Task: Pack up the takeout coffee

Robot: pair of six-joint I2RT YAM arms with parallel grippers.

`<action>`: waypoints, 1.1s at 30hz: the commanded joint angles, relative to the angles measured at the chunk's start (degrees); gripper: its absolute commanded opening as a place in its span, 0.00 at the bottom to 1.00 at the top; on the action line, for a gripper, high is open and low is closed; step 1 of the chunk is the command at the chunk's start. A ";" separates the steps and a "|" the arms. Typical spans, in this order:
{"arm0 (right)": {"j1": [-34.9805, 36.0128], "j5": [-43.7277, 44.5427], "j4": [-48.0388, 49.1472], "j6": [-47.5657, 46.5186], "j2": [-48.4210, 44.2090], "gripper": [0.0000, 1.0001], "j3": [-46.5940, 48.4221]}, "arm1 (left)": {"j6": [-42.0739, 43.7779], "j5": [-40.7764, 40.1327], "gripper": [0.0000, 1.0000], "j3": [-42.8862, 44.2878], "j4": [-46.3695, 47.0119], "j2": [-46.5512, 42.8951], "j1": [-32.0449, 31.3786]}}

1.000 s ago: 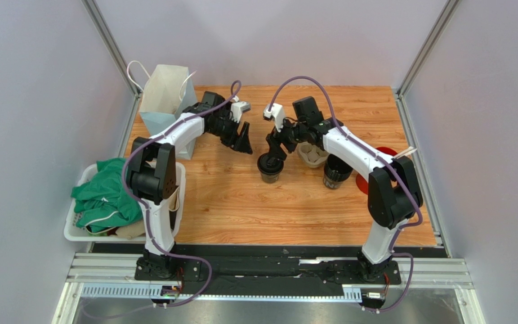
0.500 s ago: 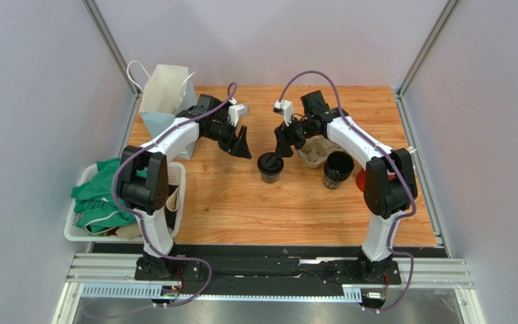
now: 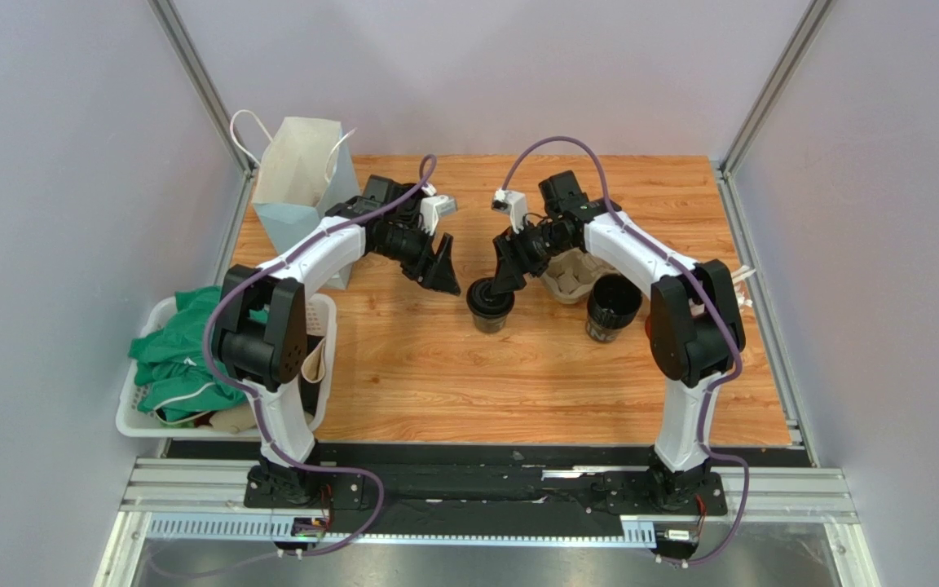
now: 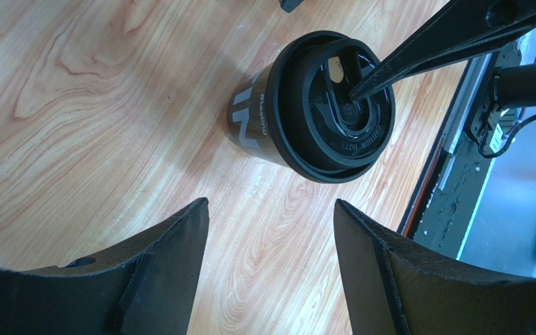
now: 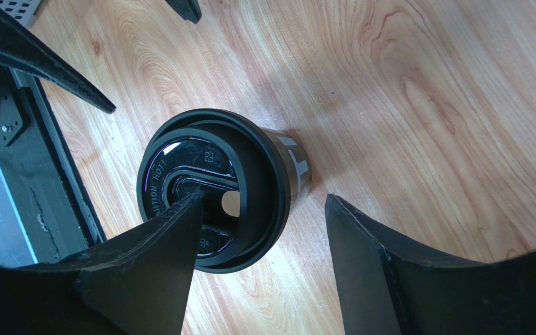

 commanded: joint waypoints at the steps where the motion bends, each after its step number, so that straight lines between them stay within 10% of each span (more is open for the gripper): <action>1: 0.57 -0.49 1.23 1.28 1.21 0.68 1.86 | 0.17 1.78 0.75 0.00 1.45 -2.24 -0.40; 33: 1.98 14.18 2.02 1.72 3.33 0.58 -2.70 | -3.44 -1.03 0.74 -2.02 5.23 -3.20 -6.19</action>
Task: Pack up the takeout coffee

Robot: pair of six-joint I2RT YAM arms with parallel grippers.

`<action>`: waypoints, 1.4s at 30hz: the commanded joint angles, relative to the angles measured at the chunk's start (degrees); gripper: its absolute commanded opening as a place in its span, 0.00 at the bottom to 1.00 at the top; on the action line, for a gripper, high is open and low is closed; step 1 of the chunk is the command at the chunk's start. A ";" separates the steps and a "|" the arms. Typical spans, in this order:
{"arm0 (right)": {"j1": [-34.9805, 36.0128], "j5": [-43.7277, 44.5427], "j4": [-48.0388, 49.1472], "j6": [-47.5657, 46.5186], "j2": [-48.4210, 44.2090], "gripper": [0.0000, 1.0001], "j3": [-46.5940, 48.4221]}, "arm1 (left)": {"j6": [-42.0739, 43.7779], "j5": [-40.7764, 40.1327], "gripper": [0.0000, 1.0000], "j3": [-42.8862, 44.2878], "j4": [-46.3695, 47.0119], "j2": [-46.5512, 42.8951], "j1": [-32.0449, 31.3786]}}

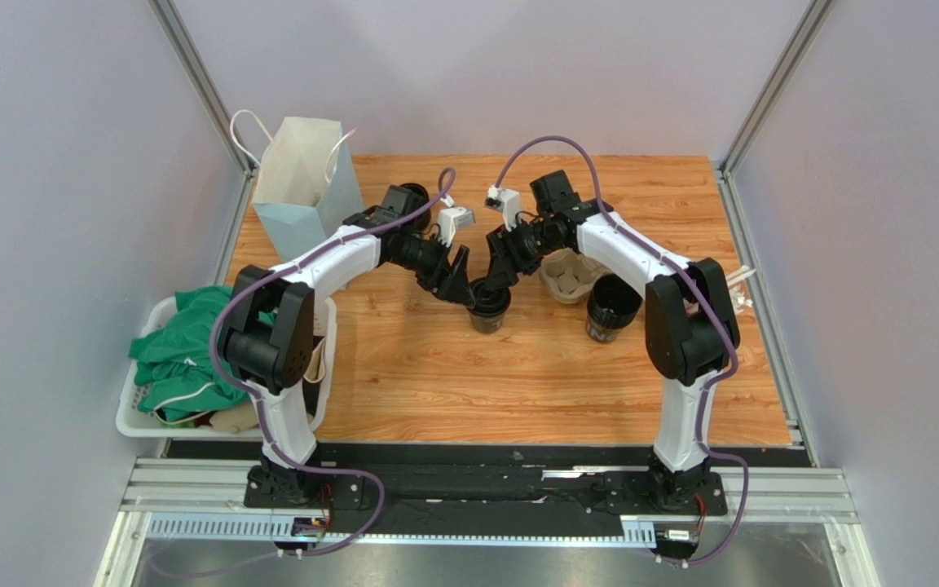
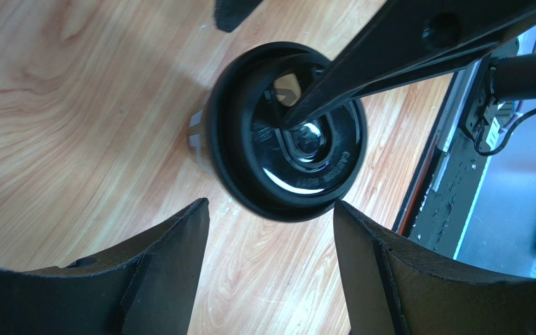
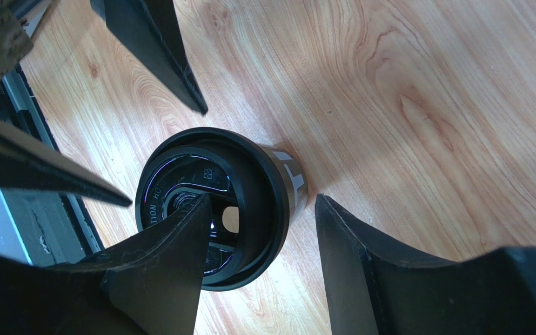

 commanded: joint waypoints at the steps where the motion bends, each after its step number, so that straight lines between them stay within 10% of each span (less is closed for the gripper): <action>1: 0.45 11.37 -0.34 -2.43 1.77 0.58 -4.21 | -0.22 0.04 0.74 0.60 1.23 -3.12 -1.91; 42: 3.52 18.75 3.62 -2.78 -2.44 0.58 -11.69 | 1.19 -17.62 0.69 -2.04 -0.44 0.31 -5.69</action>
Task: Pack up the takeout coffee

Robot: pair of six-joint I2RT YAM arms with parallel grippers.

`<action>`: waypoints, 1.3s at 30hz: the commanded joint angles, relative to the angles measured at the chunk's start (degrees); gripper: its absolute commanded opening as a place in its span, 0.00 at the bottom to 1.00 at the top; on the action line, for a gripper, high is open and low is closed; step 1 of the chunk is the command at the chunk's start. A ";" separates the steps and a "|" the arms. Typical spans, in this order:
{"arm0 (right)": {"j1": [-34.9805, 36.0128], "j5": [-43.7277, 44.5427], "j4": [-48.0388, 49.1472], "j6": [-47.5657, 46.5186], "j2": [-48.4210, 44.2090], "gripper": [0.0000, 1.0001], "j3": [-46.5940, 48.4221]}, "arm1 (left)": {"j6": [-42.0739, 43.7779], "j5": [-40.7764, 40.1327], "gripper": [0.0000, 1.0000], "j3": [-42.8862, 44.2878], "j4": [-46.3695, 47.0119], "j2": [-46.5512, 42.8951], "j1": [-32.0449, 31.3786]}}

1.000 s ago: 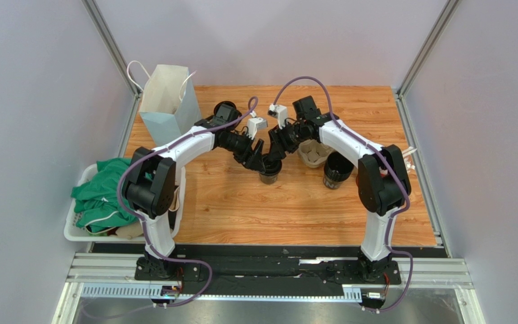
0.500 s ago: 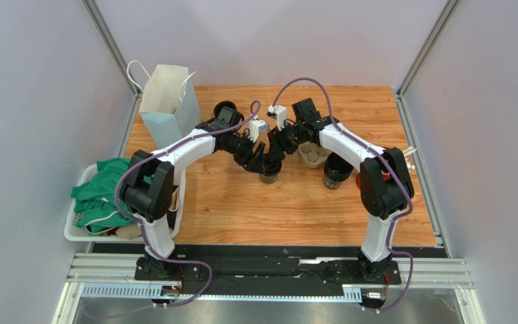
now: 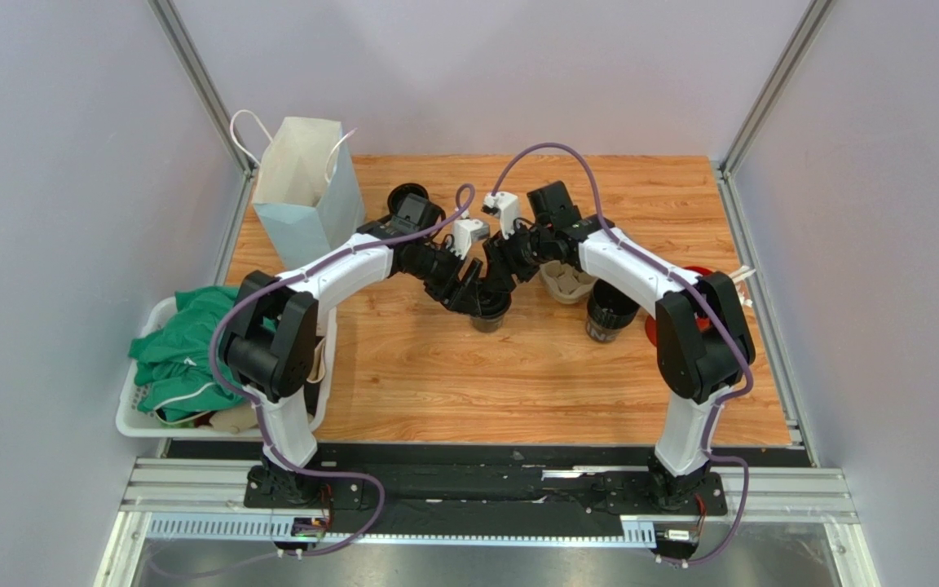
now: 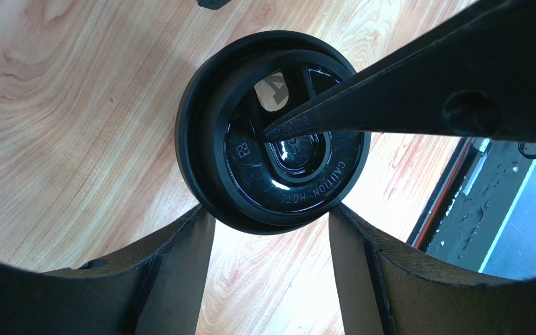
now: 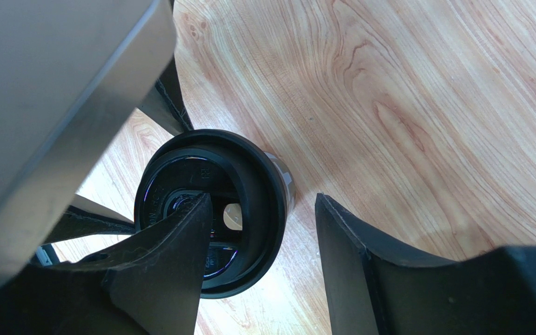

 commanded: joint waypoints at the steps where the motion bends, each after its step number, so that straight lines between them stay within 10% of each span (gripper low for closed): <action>1: 0.90 11.05 -5.69 -3.55 3.78 0.58 -3.30 | 2.04 -8.66 0.69 -0.16 -0.75 1.67 -0.43; 17: 3.63 18.17 -6.39 -5.83 2.03 0.59 -4.53 | 2.83 -12.54 0.67 0.20 -2.42 5.62 -0.43; 39: 3.36 4.11 -15.62 -5.31 4.40 0.58 2.50 | 1.51 -2.17 0.71 5.90 -2.33 0.79 3.97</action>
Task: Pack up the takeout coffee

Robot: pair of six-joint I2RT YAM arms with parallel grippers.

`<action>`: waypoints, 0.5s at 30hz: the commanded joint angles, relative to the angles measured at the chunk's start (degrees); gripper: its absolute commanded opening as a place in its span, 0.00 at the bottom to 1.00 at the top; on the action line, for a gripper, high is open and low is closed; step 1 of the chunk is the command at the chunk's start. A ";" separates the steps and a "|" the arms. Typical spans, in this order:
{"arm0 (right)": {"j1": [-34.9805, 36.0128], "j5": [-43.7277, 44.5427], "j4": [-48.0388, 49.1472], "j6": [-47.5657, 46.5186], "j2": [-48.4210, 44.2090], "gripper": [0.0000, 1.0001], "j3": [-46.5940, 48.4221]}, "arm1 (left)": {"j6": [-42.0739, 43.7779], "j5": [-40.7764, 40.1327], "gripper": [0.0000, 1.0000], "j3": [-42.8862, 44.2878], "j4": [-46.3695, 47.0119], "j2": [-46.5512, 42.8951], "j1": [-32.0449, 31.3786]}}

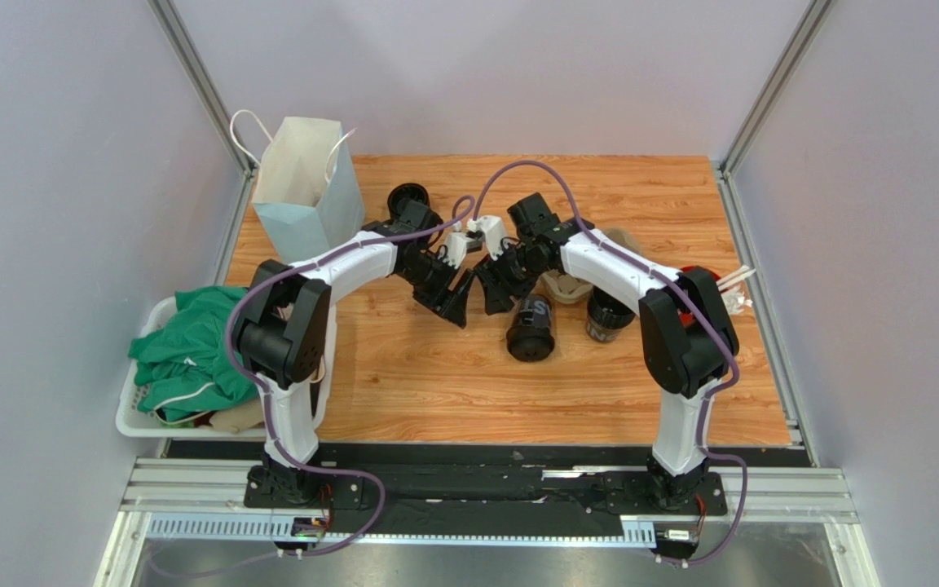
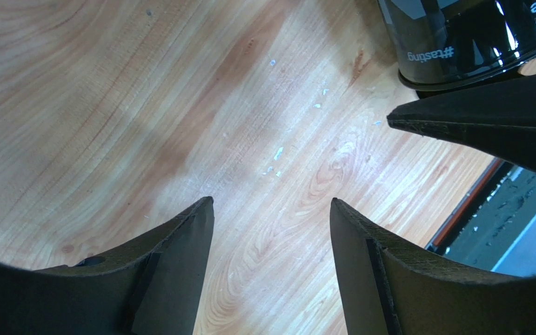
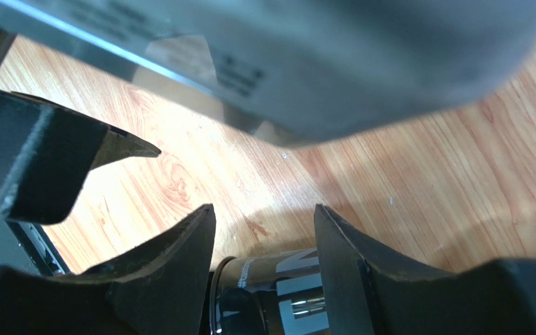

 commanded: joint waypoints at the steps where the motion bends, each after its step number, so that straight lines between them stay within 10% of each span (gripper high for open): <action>1: 0.20 0.29 -4.87 -1.00 1.19 0.59 -0.12 | 0.00 3.45 0.71 4.95 3.55 -4.06 1.89; 15: 0.37 6.08 -8.04 -17.97 -22.44 0.75 -12.39 | 1.41 10.22 0.72 1.43 4.43 -7.67 2.95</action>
